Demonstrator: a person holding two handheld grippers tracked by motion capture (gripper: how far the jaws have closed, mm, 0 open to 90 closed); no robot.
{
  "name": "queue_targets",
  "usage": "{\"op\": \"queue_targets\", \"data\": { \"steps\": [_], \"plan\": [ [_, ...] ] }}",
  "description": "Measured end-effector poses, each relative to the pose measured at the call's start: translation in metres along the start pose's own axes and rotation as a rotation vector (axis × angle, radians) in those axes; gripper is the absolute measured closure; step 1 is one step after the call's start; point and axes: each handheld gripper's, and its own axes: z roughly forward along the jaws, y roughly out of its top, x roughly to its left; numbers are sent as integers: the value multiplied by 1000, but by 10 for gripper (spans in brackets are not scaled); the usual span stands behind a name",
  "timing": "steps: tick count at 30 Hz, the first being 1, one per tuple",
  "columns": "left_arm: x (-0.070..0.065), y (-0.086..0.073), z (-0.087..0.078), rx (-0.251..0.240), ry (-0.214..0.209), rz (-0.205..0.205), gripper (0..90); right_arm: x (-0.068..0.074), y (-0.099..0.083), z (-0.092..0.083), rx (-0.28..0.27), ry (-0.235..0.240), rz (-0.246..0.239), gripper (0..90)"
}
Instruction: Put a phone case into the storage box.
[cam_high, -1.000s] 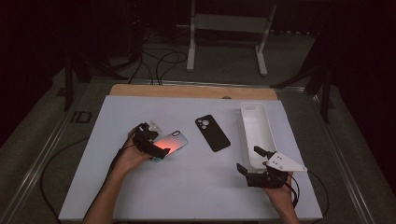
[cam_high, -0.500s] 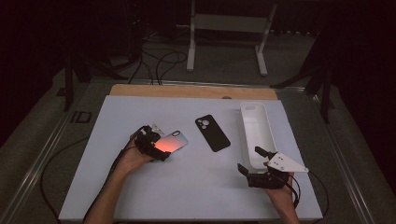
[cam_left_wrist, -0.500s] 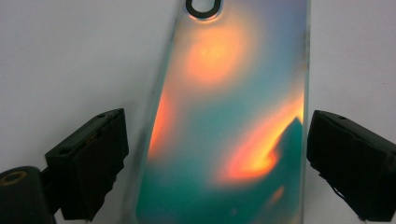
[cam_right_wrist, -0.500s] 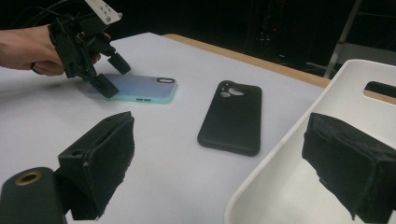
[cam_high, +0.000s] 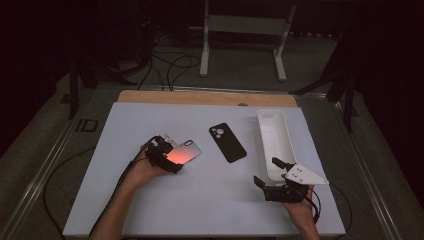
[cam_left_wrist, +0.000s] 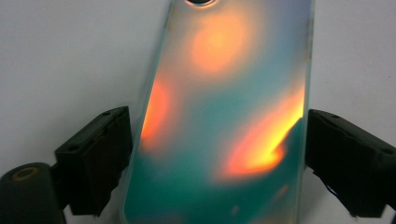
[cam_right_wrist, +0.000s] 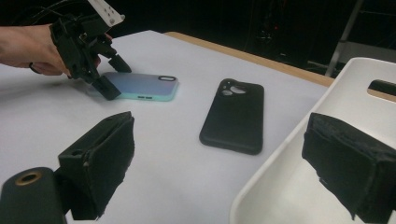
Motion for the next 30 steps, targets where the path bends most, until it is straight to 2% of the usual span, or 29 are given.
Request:
{"op": "queue_targets", "data": {
  "steps": [8,9,12,17,24,30],
  "plan": [
    [-3,0,-2,-2,11,5,168,-1,0,1,2,1,5,93],
    [-4,0,-3,-12,30,6,169,-1,0,1,2,2,5,93],
    [-3,1,-9,-50,28,-11,171,0,0,1,2,3,3,93],
    [-2,2,-21,-98,51,-26,171,0,1,1,2,5,1,93],
    [-7,3,-39,-180,71,-29,171,0,3,3,5,15,-1,93],
    [-15,2,-54,-250,81,-18,171,0,7,6,1,22,16,92]
  ]
}}
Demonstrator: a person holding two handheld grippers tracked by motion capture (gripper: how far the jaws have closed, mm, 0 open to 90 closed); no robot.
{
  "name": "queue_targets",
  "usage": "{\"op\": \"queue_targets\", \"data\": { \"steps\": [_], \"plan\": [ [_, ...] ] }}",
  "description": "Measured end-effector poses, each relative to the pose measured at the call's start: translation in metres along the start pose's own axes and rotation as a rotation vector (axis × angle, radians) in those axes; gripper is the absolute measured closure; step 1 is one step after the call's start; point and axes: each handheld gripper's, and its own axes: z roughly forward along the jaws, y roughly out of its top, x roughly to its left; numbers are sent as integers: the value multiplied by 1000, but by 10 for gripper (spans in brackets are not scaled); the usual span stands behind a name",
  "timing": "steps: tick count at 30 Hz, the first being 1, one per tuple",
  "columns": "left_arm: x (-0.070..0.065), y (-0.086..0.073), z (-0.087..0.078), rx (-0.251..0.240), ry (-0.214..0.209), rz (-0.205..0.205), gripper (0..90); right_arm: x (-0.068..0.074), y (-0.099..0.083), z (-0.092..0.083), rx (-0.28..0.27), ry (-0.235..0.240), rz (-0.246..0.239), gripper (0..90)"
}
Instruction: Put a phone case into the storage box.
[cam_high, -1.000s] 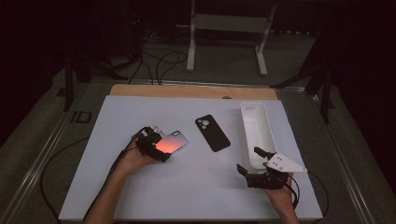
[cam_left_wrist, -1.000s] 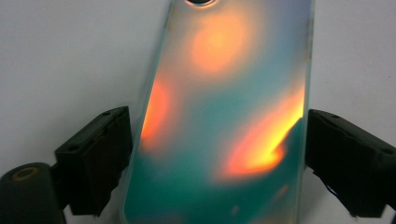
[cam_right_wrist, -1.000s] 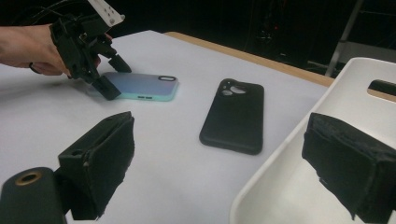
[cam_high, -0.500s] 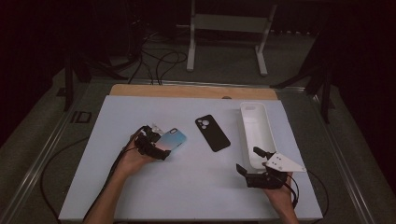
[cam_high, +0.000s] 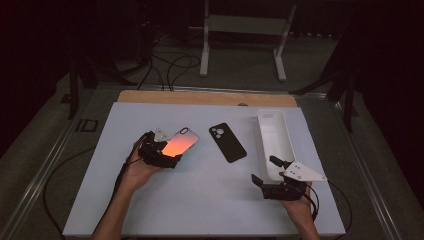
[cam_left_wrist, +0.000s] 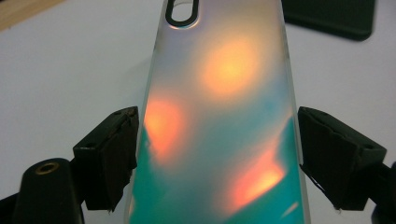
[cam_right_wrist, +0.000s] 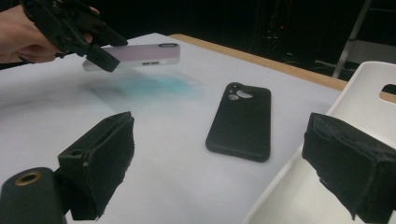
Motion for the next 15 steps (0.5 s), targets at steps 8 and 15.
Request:
{"op": "queue_targets", "data": {
  "steps": [8,15],
  "plan": [
    [-9,2,-17,-107,-1,8,171,3,12,6,12,18,1,92],
    [-20,2,-24,-152,-8,43,171,5,26,18,19,52,0,92]
  ]
}}
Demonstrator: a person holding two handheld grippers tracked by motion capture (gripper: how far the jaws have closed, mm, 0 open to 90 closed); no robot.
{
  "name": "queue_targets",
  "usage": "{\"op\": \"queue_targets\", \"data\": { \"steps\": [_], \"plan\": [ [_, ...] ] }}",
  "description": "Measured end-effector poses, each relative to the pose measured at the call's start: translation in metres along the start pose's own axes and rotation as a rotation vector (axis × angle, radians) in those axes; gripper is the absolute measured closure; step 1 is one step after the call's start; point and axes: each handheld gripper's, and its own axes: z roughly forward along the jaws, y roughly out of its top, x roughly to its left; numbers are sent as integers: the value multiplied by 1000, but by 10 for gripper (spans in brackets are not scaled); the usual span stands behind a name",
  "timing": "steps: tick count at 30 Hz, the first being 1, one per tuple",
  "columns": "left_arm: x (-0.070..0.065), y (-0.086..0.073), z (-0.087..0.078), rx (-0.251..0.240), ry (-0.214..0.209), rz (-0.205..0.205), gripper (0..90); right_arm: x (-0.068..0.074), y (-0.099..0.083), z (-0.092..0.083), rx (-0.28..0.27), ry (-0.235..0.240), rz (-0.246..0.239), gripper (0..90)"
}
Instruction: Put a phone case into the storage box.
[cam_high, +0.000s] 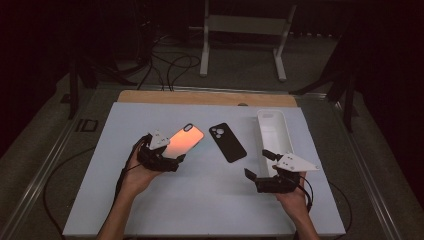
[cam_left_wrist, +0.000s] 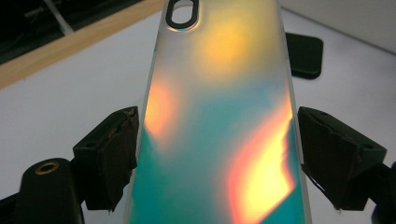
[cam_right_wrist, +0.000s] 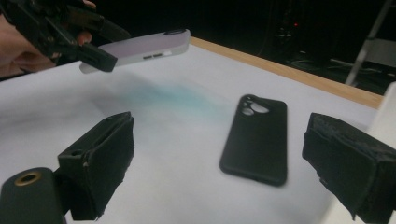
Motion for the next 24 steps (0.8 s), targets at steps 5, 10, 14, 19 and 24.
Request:
{"op": "queue_targets", "data": {
  "steps": [5,10,14,19,24],
  "plan": [
    [-6,3,-5,-25,-6,27,171,2,13,12,-2,41,22,92],
    [-12,6,-10,-50,-8,47,171,2,18,22,-1,51,49,92],
    [-15,8,-14,-65,-11,59,171,3,20,27,11,49,59,92],
    [-25,13,-21,-111,-20,83,171,6,24,38,21,71,75,92],
    [-35,19,-24,-129,-24,112,171,13,32,47,9,108,91,92]
  ]
}}
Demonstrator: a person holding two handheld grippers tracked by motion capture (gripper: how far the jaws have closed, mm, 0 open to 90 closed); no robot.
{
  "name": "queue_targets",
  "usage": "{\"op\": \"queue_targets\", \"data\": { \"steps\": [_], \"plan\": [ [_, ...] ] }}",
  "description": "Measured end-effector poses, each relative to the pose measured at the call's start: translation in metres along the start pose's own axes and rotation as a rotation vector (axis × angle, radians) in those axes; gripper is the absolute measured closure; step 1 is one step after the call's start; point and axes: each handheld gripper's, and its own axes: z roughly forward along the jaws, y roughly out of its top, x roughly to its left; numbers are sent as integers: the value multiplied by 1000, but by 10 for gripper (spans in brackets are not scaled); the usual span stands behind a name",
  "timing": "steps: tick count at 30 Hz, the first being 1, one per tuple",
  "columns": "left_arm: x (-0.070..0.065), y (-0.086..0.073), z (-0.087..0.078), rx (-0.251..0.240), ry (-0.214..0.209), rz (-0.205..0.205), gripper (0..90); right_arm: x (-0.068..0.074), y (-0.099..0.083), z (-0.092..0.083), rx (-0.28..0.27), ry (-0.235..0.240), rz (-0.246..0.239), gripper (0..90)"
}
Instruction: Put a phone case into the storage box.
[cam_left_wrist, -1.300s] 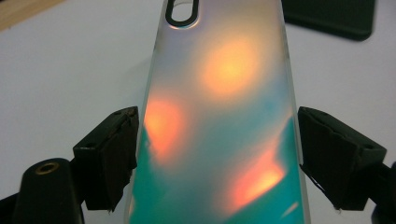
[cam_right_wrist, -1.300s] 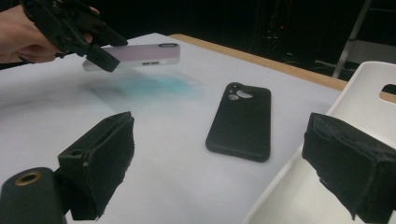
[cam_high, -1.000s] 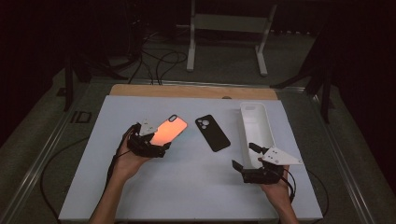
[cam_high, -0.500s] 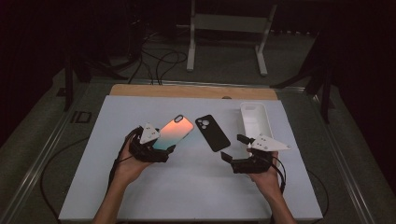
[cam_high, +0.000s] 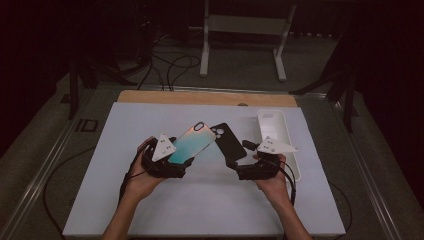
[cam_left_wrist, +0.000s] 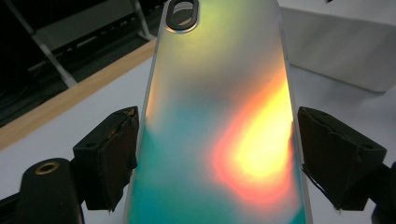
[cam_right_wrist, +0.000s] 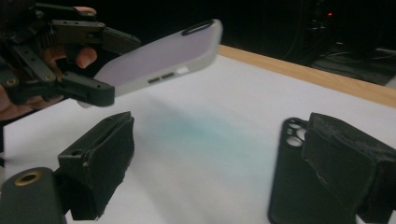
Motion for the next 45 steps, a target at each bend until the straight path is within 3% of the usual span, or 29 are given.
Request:
{"op": "queue_targets", "data": {
  "steps": [7,12,16,18,22,27,33,45],
  "plan": [
    [-9,6,-2,-43,-18,18,171,10,12,16,1,60,18,92],
    [-14,8,-2,-66,-41,35,171,14,20,29,26,94,63,95],
    [-17,9,0,-68,-44,38,170,14,24,34,28,136,120,184],
    [-18,9,0,-69,-44,39,170,14,25,37,42,130,154,290],
    [-21,9,1,-74,-49,48,170,13,28,40,41,169,226,477],
    [-25,9,5,-48,-42,60,171,13,31,41,36,158,264,592],
    [-30,9,10,-30,-41,71,173,15,35,44,28,221,275,788],
    [-30,7,12,-12,-25,88,170,25,37,47,32,245,280,862]
  ]
}}
